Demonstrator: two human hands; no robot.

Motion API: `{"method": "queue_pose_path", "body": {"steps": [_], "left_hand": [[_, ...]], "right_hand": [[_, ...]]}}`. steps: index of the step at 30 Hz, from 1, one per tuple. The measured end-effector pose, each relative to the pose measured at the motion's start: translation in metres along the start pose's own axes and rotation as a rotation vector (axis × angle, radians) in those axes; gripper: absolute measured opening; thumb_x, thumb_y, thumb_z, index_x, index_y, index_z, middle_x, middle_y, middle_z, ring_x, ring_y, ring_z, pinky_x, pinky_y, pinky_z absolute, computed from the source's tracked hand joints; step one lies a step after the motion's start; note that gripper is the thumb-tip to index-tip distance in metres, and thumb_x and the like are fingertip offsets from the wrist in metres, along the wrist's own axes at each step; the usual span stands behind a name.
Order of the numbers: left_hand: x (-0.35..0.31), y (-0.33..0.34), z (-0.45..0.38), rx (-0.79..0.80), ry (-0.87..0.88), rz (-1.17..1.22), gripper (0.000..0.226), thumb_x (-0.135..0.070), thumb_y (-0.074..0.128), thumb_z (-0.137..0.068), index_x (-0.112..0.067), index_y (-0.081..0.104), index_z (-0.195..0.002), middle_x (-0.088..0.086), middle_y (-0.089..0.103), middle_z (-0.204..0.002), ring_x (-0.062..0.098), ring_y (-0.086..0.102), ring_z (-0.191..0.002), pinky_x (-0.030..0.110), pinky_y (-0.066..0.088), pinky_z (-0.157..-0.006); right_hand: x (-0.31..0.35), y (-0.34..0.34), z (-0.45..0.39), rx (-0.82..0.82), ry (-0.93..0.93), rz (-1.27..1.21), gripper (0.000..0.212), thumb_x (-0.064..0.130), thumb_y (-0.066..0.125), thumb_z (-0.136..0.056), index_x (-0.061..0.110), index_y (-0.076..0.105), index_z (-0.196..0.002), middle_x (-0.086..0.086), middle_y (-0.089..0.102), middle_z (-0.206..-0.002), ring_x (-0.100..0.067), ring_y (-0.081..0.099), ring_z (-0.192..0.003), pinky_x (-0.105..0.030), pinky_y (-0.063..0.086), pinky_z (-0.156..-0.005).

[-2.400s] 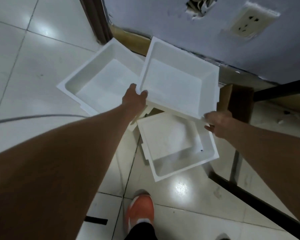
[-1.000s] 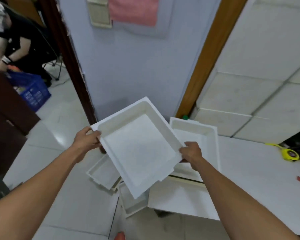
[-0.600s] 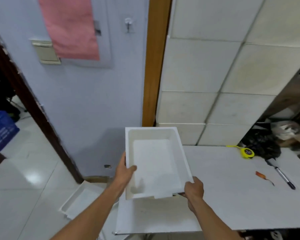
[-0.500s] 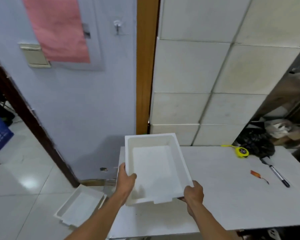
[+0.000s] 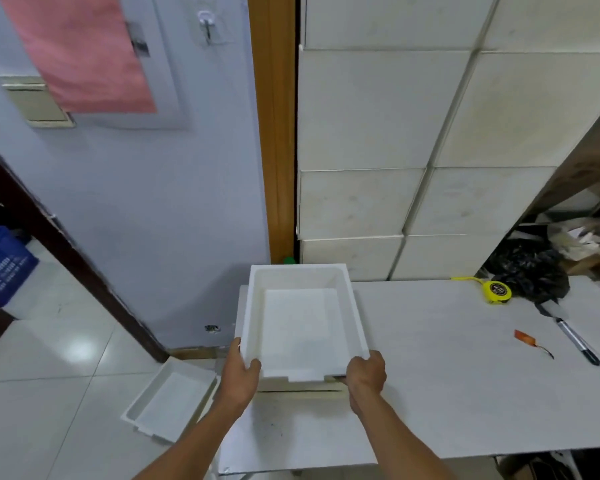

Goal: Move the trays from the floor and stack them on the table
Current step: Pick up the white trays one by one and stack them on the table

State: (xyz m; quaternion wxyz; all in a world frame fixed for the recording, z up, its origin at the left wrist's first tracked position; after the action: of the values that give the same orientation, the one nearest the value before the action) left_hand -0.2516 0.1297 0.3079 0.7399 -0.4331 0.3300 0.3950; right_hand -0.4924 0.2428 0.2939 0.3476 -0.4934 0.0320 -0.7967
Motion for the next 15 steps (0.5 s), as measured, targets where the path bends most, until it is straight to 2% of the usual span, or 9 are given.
{"method": "queue_pose_path", "body": {"steps": [3, 6, 8, 10, 11, 12, 13, 15], "left_hand": [[0.01, -0.004, -0.01, 0.02, 0.008, -0.056, 0.051, -0.008, 0.042, -0.098, -0.014, 0.029, -0.147, 0.01, 0.04, -0.149, 0.029, 0.039, -0.137, 0.046, 0.034, -0.114], [0.021, -0.001, -0.018, 0.084, 0.015, -0.139, 0.054, -0.013, 0.038, -0.1, -0.016, 0.021, -0.151, 0.005, 0.031, -0.156, 0.025, 0.03, -0.144, 0.043, 0.027, -0.118], [0.026, 0.001, -0.02, 0.112, 0.015, -0.203, 0.056, -0.016, 0.036, -0.101, -0.022, 0.015, -0.153, 0.003, 0.029, -0.158, 0.024, 0.031, -0.144, 0.042, 0.028, -0.118], [0.03, 0.001, -0.019, 0.113, -0.017, -0.248, 0.06, -0.011, 0.036, -0.1, -0.023, 0.013, -0.153, 0.004, 0.045, -0.145, 0.021, 0.047, -0.129, 0.038, 0.037, -0.111], [0.032, 0.001, -0.019, 0.115, -0.033, -0.274, 0.061, -0.007, 0.036, -0.098, -0.021, 0.013, -0.153, 0.002, 0.056, -0.124, 0.016, 0.055, -0.11, 0.033, 0.043, -0.103], [0.033, 0.002, -0.018, 0.121, -0.04, -0.306, 0.06, -0.004, 0.035, -0.098, -0.019, 0.016, -0.152, -0.004, 0.055, -0.1, 0.009, 0.054, -0.089, 0.029, 0.044, -0.093], [0.034, 0.002, -0.018, 0.126, -0.035, -0.345, 0.056, -0.004, 0.034, -0.098, -0.016, 0.02, -0.151, -0.012, 0.046, -0.086, 0.003, 0.046, -0.076, 0.025, 0.04, -0.085], [0.034, 0.0, -0.019, 0.121, -0.01, -0.399, 0.048, -0.01, 0.033, -0.099, -0.015, 0.028, -0.147, -0.011, 0.046, -0.09, 0.006, 0.046, -0.079, 0.024, 0.038, -0.08]], "right_hand": [[0.004, 0.006, -0.001, 0.0, -0.044, 0.171, 0.043, 0.0, 0.038, -0.093, 0.001, 0.042, -0.136, -0.022, 0.05, -0.131, -0.04, 0.057, -0.11, -0.044, 0.051, -0.091], [0.002, 0.009, 0.0, 0.02, -0.099, 0.423, 0.043, 0.008, 0.038, -0.096, 0.004, 0.035, -0.138, -0.022, 0.038, -0.138, -0.038, 0.04, -0.123, -0.046, 0.041, -0.096], [-0.002, 0.012, 0.0, 0.041, -0.113, 0.57, 0.044, 0.013, 0.037, -0.097, 0.006, 0.032, -0.139, -0.02, 0.037, -0.14, -0.036, 0.033, -0.128, -0.047, 0.037, -0.099], [-0.009, 0.017, -0.004, 0.108, -0.083, 0.608, 0.045, 0.014, 0.037, -0.097, 0.005, 0.03, -0.14, -0.019, 0.039, -0.141, -0.036, 0.033, -0.13, -0.048, 0.035, -0.102], [-0.013, 0.019, -0.008, 0.137, -0.063, 0.624, 0.045, 0.015, 0.036, -0.096, 0.004, 0.031, -0.14, -0.019, 0.041, -0.141, -0.036, 0.034, -0.13, -0.047, 0.035, -0.104], [-0.015, 0.02, -0.012, 0.16, -0.051, 0.647, 0.044, 0.015, 0.037, -0.096, 0.003, 0.034, -0.138, -0.019, 0.043, -0.14, -0.037, 0.036, -0.13, -0.045, 0.034, -0.105], [-0.018, 0.02, -0.017, 0.173, -0.049, 0.67, 0.042, 0.015, 0.037, -0.095, 0.002, 0.039, -0.135, -0.02, 0.046, -0.138, -0.037, 0.039, -0.129, -0.043, 0.035, -0.105], [-0.018, 0.019, -0.024, 0.177, -0.073, 0.714, 0.038, 0.014, 0.038, -0.093, 0.001, 0.046, -0.128, -0.02, 0.052, -0.132, -0.037, 0.046, -0.123, -0.041, 0.038, -0.103]]}}
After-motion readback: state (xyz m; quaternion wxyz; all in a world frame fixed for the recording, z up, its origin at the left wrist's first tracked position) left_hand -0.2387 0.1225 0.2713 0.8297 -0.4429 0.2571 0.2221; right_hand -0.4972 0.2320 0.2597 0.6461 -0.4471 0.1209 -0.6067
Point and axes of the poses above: each hand's wrist, its own z-axis away from the middle knuckle, its own y-axis out of the palm, x = y × z, the point moved 7 cm from there along -z, towards the middle knuckle
